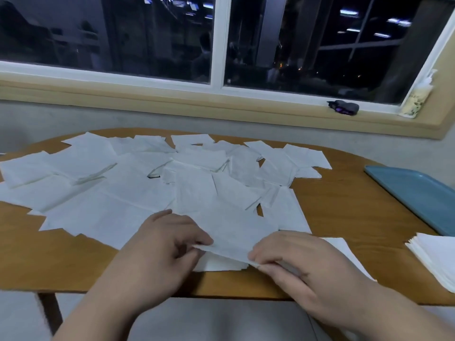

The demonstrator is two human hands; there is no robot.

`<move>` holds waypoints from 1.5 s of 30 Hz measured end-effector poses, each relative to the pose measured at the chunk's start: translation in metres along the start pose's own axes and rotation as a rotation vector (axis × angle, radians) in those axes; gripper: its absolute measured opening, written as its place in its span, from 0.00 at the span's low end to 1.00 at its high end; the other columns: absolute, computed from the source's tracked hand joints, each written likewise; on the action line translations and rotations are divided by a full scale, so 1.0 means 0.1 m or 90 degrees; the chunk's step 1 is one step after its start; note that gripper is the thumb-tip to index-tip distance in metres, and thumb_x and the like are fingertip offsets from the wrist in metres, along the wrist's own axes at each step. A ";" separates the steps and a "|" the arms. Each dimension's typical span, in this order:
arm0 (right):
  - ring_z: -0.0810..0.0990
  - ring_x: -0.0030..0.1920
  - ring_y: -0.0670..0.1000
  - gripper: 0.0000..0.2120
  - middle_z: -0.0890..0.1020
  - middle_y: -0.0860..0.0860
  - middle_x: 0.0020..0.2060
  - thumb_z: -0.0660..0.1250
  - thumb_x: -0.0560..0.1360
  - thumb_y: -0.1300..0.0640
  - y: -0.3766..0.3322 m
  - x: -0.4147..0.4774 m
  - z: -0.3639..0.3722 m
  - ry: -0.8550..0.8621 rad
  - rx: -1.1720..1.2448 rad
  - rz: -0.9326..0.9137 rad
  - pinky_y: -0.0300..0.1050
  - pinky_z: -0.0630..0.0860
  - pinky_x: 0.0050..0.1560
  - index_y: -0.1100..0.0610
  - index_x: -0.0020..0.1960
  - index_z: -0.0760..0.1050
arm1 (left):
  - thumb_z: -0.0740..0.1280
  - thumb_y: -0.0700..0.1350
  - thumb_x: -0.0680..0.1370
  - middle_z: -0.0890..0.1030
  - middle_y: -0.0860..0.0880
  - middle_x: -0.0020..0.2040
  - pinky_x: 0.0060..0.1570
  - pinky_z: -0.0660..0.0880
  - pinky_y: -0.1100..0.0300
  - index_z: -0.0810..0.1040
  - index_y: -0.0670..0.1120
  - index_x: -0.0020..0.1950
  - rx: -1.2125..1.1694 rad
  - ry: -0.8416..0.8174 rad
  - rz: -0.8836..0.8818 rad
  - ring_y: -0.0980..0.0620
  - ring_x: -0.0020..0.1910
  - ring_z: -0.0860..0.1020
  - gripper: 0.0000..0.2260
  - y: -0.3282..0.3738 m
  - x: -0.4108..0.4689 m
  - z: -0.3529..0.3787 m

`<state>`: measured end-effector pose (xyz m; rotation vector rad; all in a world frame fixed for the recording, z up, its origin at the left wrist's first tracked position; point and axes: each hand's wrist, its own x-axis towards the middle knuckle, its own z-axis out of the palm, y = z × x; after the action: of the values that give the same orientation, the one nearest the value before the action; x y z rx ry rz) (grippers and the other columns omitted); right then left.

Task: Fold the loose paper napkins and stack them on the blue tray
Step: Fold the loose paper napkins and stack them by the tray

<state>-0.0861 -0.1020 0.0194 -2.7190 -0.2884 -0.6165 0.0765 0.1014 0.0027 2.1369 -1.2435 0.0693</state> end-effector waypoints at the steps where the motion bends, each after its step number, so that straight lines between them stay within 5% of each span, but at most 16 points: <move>1: 0.81 0.49 0.42 0.07 0.82 0.40 0.46 0.63 0.79 0.49 -0.04 -0.06 0.01 0.019 0.018 0.039 0.41 0.77 0.47 0.47 0.51 0.80 | 0.66 0.48 0.74 0.80 0.65 0.47 0.59 0.70 0.64 0.80 0.65 0.44 -0.019 -0.005 0.000 0.64 0.53 0.77 0.10 0.02 -0.04 -0.03; 3: 0.80 0.50 0.43 0.09 0.82 0.38 0.46 0.64 0.74 0.42 -0.13 -0.17 0.04 0.059 0.099 0.145 0.39 0.75 0.48 0.41 0.53 0.77 | 0.70 0.45 0.76 0.80 0.66 0.47 0.49 0.73 0.69 0.81 0.64 0.45 -0.063 -0.010 0.000 0.65 0.50 0.78 0.12 0.07 -0.11 -0.07; 6: 0.78 0.53 0.43 0.23 0.82 0.36 0.48 0.66 0.65 0.37 -0.28 -0.26 0.14 0.094 0.170 0.247 0.32 0.71 0.53 0.28 0.59 0.65 | 0.71 0.45 0.75 0.79 0.70 0.49 0.46 0.73 0.73 0.82 0.65 0.48 -0.133 0.005 0.001 0.67 0.49 0.80 0.13 0.15 -0.18 -0.11; 11: 0.77 0.48 0.41 0.27 0.78 0.35 0.44 0.69 0.74 0.49 -0.37 -0.19 0.20 0.154 0.139 0.347 0.31 0.72 0.47 0.20 0.57 0.61 | 0.67 0.54 0.74 0.75 0.75 0.55 0.49 0.72 0.74 0.76 0.74 0.53 -0.148 0.038 0.006 0.71 0.56 0.75 0.13 0.21 -0.16 -0.07; 15: 0.76 0.37 0.43 0.22 0.76 0.45 0.34 0.66 0.77 0.50 -0.32 -0.05 0.16 0.130 0.105 0.403 0.36 0.72 0.39 0.24 0.57 0.62 | 0.68 0.51 0.76 0.69 0.72 0.60 0.54 0.68 0.71 0.65 0.70 0.69 -0.070 0.086 -0.007 0.69 0.59 0.68 0.25 0.16 -0.11 0.04; 18: 0.68 0.54 0.32 0.22 0.71 0.33 0.50 0.63 0.78 0.49 -0.23 -0.03 0.22 0.079 -0.042 0.368 0.28 0.67 0.52 0.34 0.68 0.62 | 0.69 0.50 0.75 0.65 0.70 0.61 0.61 0.61 0.72 0.66 0.65 0.72 -0.007 0.071 -0.011 0.68 0.64 0.62 0.27 0.10 -0.10 0.09; 21: 0.59 0.65 0.31 0.17 0.66 0.33 0.59 0.62 0.76 0.46 -0.21 -0.08 0.29 0.075 -0.152 0.286 0.29 0.57 0.62 0.41 0.65 0.72 | 0.71 0.49 0.74 0.68 0.65 0.63 0.66 0.62 0.64 0.72 0.62 0.69 0.025 0.040 0.004 0.63 0.67 0.61 0.24 0.05 -0.10 0.10; 25: 0.70 0.58 0.37 0.11 0.76 0.36 0.51 0.65 0.70 0.41 -0.21 -0.20 0.39 0.044 -0.174 0.198 0.41 0.59 0.64 0.42 0.50 0.80 | 0.69 0.50 0.76 0.72 0.65 0.59 0.64 0.65 0.65 0.76 0.61 0.65 0.010 0.003 0.017 0.65 0.63 0.66 0.19 0.06 -0.08 0.09; 34: 0.75 0.55 0.34 0.08 0.80 0.29 0.45 0.63 0.69 0.37 -0.19 -0.27 0.41 0.001 -0.223 0.200 0.47 0.59 0.68 0.38 0.38 0.79 | 0.64 0.55 0.78 0.74 0.68 0.55 0.57 0.68 0.66 0.77 0.64 0.61 -0.015 -0.031 0.017 0.64 0.56 0.71 0.12 0.11 -0.10 0.07; 40: 0.76 0.53 0.33 0.08 0.79 0.32 0.36 0.61 0.73 0.48 -0.17 -0.32 0.38 0.081 -0.211 0.215 0.44 0.55 0.73 0.41 0.38 0.76 | 0.61 0.59 0.79 0.75 0.67 0.55 0.56 0.68 0.66 0.78 0.63 0.59 -0.068 -0.059 0.029 0.65 0.56 0.72 0.11 0.11 -0.10 0.09; 45: 0.78 0.53 0.33 0.05 0.80 0.31 0.39 0.64 0.69 0.40 -0.18 -0.28 0.31 0.029 -0.224 0.176 0.45 0.60 0.69 0.39 0.39 0.74 | 0.58 0.60 0.80 0.75 0.68 0.55 0.59 0.69 0.65 0.78 0.63 0.60 -0.062 -0.072 0.050 0.66 0.59 0.71 0.13 0.10 -0.08 0.08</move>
<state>-0.1035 -0.0770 -0.0146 -2.9931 0.2271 -0.7029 0.0616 0.0996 -0.0014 2.0320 -1.3677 -0.0778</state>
